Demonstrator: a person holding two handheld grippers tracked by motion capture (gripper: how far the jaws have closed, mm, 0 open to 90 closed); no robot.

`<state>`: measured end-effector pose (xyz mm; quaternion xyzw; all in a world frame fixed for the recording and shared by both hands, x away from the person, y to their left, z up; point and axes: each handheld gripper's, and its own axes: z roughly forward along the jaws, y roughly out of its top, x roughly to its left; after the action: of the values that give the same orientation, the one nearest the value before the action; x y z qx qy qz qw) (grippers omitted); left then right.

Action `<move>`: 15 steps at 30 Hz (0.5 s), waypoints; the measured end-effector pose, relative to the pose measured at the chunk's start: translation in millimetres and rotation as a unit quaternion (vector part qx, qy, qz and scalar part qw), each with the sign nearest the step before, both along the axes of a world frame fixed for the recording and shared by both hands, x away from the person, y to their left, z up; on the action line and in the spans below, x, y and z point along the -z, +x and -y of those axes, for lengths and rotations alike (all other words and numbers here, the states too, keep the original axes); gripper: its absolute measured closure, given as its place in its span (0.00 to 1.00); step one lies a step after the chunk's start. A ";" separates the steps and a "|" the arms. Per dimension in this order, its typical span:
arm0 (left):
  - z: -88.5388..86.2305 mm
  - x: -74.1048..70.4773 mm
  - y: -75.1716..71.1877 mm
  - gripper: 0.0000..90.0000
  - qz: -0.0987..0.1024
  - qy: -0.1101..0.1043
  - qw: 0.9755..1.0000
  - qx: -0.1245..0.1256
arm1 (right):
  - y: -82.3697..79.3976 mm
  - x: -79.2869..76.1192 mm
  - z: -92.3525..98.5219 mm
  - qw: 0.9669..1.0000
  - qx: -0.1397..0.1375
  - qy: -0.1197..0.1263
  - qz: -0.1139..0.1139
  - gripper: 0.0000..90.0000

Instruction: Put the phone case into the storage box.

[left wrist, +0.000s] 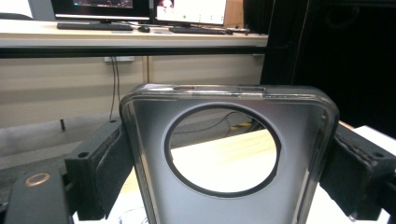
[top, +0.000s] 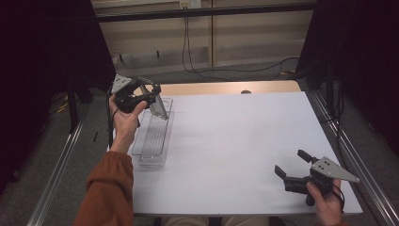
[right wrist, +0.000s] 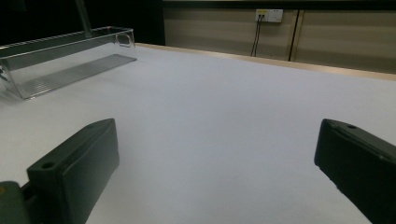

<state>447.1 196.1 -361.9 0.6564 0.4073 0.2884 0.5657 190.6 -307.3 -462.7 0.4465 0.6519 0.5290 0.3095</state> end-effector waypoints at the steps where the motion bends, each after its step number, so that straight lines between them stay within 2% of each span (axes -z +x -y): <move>1: -0.2 1.2 2.2 0.14 0.001 -0.001 1.000 0.001 | -0.2 -0.2 -0.3 1.000 0.001 0.002 -0.003 0.00; 2: 0.3 1.9 3.4 0.14 0.001 -0.001 1.000 0.000 | 0.1 0.3 0.3 1.000 -0.003 -0.003 -0.002 0.00; 6: 4.3 4.0 5.1 0.14 0.003 0.015 1.000 0.001 | -0.3 -0.1 0.7 1.000 -0.002 0.001 -0.003 0.00; 8: 6.8 6.7 6.3 0.14 0.007 0.013 1.000 -0.002 | -0.1 0.2 1.5 1.000 -0.005 -0.003 -0.002 0.00; 10: 8.1 9.3 8.7 0.14 0.009 0.031 0.999 -0.004 | -0.3 0.1 1.1 1.000 -0.009 -0.001 -0.001 0.00; 15: 10.3 14.9 13.6 0.14 0.008 0.030 0.999 -0.009 | -1.1 -0.2 0.7 1.000 -0.012 -0.003 0.002 0.00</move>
<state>460.7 185.8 -376.7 0.6674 0.4001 0.3107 0.5459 189.6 -307.9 -462.5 0.4369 0.6581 0.5318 0.3054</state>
